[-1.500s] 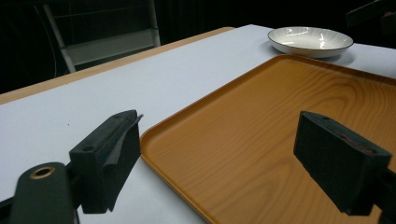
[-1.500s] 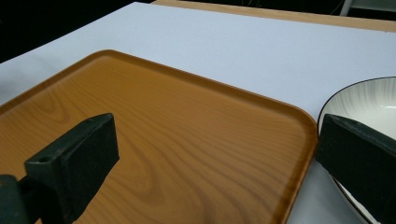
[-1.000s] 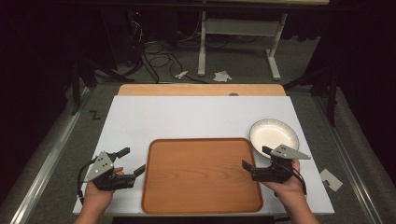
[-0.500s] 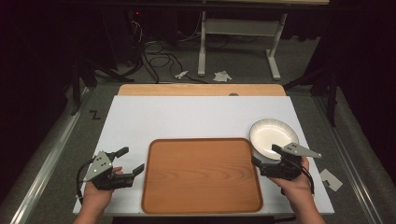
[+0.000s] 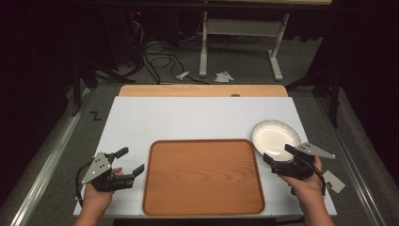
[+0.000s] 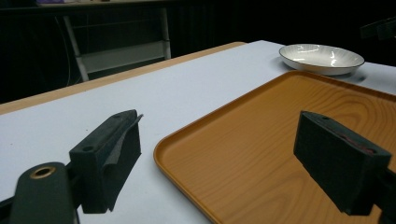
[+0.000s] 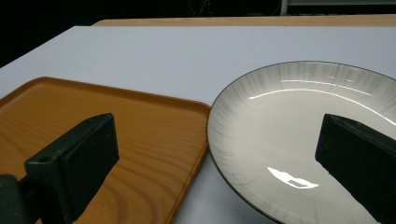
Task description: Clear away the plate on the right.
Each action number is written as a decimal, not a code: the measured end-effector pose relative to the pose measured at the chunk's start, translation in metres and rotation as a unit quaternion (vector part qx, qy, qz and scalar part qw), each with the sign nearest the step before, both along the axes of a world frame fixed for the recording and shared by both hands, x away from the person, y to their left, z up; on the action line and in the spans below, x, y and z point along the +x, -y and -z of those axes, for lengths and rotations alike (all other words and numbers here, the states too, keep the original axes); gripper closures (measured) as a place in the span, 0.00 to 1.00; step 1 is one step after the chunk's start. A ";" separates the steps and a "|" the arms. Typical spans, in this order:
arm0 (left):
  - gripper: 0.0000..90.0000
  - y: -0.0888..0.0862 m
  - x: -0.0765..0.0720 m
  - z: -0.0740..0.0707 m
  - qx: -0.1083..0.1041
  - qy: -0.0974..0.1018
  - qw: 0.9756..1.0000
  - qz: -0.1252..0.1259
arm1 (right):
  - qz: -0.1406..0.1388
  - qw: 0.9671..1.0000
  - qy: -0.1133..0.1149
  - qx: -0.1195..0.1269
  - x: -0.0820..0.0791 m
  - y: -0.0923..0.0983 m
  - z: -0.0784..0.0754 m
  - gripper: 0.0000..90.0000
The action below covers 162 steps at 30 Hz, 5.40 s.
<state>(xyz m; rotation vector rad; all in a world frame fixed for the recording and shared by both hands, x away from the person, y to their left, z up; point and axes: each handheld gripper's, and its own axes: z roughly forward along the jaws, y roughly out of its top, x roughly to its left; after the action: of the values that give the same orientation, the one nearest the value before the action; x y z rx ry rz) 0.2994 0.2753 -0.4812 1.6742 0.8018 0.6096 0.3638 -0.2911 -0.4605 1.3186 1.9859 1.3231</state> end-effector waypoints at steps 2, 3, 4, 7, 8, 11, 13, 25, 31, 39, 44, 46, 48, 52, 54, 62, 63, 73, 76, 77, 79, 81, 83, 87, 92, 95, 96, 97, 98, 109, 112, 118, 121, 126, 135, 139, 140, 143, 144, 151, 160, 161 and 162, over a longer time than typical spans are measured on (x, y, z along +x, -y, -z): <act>0.17 0.000 0.000 0.000 0.000 0.000 1.000 0.000 | 0.008 1.000 -0.001 0.003 0.001 0.004 0.000 0.00; 0.17 0.000 0.000 0.000 0.000 0.000 1.000 0.000 | 0.008 1.000 -0.001 0.003 0.001 0.004 0.000 0.00; 0.17 0.000 0.000 0.000 0.000 0.000 1.000 -0.001 | 0.016 1.000 -0.001 0.008 0.002 0.009 0.001 0.00; 0.17 0.000 0.000 0.000 0.002 0.000 1.000 0.002 | 0.026 1.000 -0.002 0.012 0.003 0.016 0.001 0.00; 0.17 0.000 0.000 0.000 0.002 0.000 1.000 0.002 | 0.028 0.999 -0.004 0.014 0.003 0.017 0.002 0.00; 0.17 0.001 0.000 0.000 0.003 -0.001 1.000 0.004 | 0.039 0.999 -0.007 0.017 0.005 0.024 0.003 0.00; 0.17 0.001 0.000 0.000 0.003 -0.001 1.000 0.004 | 0.042 0.999 -0.009 0.018 0.005 0.025 0.003 0.00; 0.17 0.002 0.000 0.001 0.004 -0.004 1.000 0.007 | 0.074 0.997 -0.018 0.031 0.008 0.043 0.008 0.00; 0.17 0.002 0.000 0.001 0.004 -0.005 1.000 0.010 | 0.085 0.995 -0.023 0.035 0.009 0.049 0.010 0.00; 0.17 0.003 0.001 0.001 0.006 -0.007 1.000 0.013 | 0.096 0.994 -0.034 0.041 0.010 0.053 0.013 0.00; 0.17 0.003 0.001 0.001 0.008 -0.008 1.000 0.014 | 0.099 0.993 -0.040 0.048 0.011 0.054 0.014 0.00; 0.17 0.004 0.001 0.001 0.008 -0.008 1.000 0.015 | 0.101 0.992 -0.043 0.058 0.011 0.056 0.015 0.00; 0.17 0.004 0.001 0.001 0.009 -0.008 1.000 0.016 | 0.106 0.990 -0.049 0.074 0.011 0.058 0.015 0.00; 0.17 0.004 0.001 0.001 0.009 -0.009 1.000 0.016 | 0.124 0.984 -0.062 0.109 0.011 0.065 0.017 0.01; 0.17 0.004 0.001 0.001 0.009 -0.009 1.000 0.016 | 0.133 0.981 -0.069 0.127 0.011 0.069 0.018 0.02; 0.17 0.005 0.001 0.002 0.012 -0.010 1.000 0.017 | 0.155 0.969 -0.101 0.163 0.012 0.077 0.024 0.06; 0.17 0.005 0.001 0.002 0.011 -0.010 1.000 0.018 | 0.156 0.967 -0.108 0.167 0.012 0.077 0.025 0.07; 0.17 0.006 0.001 0.002 0.013 -0.012 1.000 0.020 | 0.171 0.953 -0.161 0.192 0.016 0.080 0.034 0.17; 0.17 0.006 0.001 0.002 0.016 -0.013 1.000 0.021 | 0.172 0.948 -0.175 0.202 0.017 0.083 0.038 0.21; 0.17 0.006 0.001 0.002 0.016 -0.012 1.000 0.021 | 0.172 0.948 -0.175 0.202 0.017 0.083 0.038 0.21; 0.17 0.006 0.001 0.002 0.015 -0.012 1.000 0.020 | 0.174 0.945 -0.180 0.209 0.018 0.084 0.039 0.22; 0.17 0.006 0.000 0.002 0.016 -0.012 1.000 0.020 | 0.173 0.942 -0.183 0.222 0.019 0.087 0.041 0.26; 0.17 0.006 0.000 0.002 0.017 -0.012 1.000 0.020 | 0.174 0.941 -0.183 0.225 0.020 0.087 0.042 0.27; 0.17 0.005 -0.001 0.003 0.018 -0.013 1.000 0.019 | 0.176 0.941 -0.187 0.222 0.022 0.087 0.043 0.27; 0.17 0.004 -0.003 0.003 0.018 -0.013 1.000 0.016 | 0.177 0.939 -0.190 0.225 0.025 0.087 0.046 0.29; 0.17 0.002 -0.004 0.003 0.019 -0.014 1.000 0.015 | 0.177 0.938 -0.195 0.225 0.028 0.086 0.048 0.29; 0.17 0.002 -0.005 0.003 0.018 -0.013 1.000 0.014 | 0.176 0.938 -0.197 0.225 0.029 0.086 0.049 0.29; 0.17 0.002 -0.005 0.003 0.017 -0.013 1.000 0.013 | 0.174 0.938 -0.197 0.227 0.030 0.086 0.049 0.28; 0.17 0.002 -0.005 0.003 0.017 -0.013 1.000 0.013 | 0.173 0.938 -0.197 0.228 0.030 0.085 0.049 0.28; 0.17 0.002 -0.006 0.003 0.019 -0.013 1.000 0.014 | 0.181 0.942 -0.198 0.200 0.030 0.084 0.049 0.44; 0.17 0.002 -0.006 0.003 0.019 -0.013 1.000 0.014 | 0.180 0.943 -0.195 0.199 0.030 0.085 0.050 0.47; 0.17 0.002 -0.006 0.003 0.017 -0.014 1.000 0.014 | 0.183 0.940 -0.198 0.207 0.030 0.087 0.052 0.53; 0.17 0.002 -0.006 0.003 0.020 -0.015 1.000 0.014 | 0.189 0.936 -0.203 0.219 0.031 0.089 0.053 0.56; 0.17 0.000 -0.008 0.003 0.020 -0.015 1.000 0.012 | 0.193 0.935 -0.203 0.219 0.033 0.089 0.053 0.59; 0.17 -0.001 -0.011 0.004 0.021 -0.016 1.000 0.011 | 0.197 0.921 -0.220 0.254 0.038 0.095 0.057 0.68; 0.17 -0.004 -0.012 0.004 0.015 -0.017 1.000 0.006 | 0.206 0.916 -0.227 0.259 0.041 0.095 0.058 0.76; 0.17 -0.004 -0.012 0.004 0.014 -0.017 1.000 0.005 | 0.211 0.914 -0.231 0.259 0.041 0.096 0.059 0.81; 0.17 -0.004 -0.011 0.004 0.018 -0.017 1.000 0.007 | 0.211 0.910 -0.234 0.269 0.041 0.098 0.060 0.82; 0.17 -0.003 -0.011 0.004 0.018 -0.018 1.000 0.008 | 0.211 0.910 -0.234 0.268 0.041 0.098 0.059 0.82; 0.17 -0.005 -0.013 0.004 0.014 -0.017 1.000 0.004 | 0.217 0.908 -0.233 0.273 0.041 0.098 0.059 0.84; 0.17 -0.006 -0.013 0.004 0.015 -0.016 1.000 0.002 | 0.228 0.898 -0.241 0.290 0.042 0.099 0.060 0.95; 0.17 -0.006 -0.014 0.004 0.014 -0.016 1.000 0.002 | 0.228 0.897 -0.240 0.293 0.042 0.099 0.060 0.95; 0.17 -0.006 -0.014 0.004 0.014 -0.016 1.000 0.002 | 0.227 0.897 -0.241 0.293 0.042 0.099 0.059 0.95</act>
<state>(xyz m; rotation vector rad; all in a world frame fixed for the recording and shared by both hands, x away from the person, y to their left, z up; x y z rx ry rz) 0.2858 0.2814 -0.4850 1.7147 0.8165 0.5953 0.4060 -0.3902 -0.5199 2.4194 1.4060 1.5071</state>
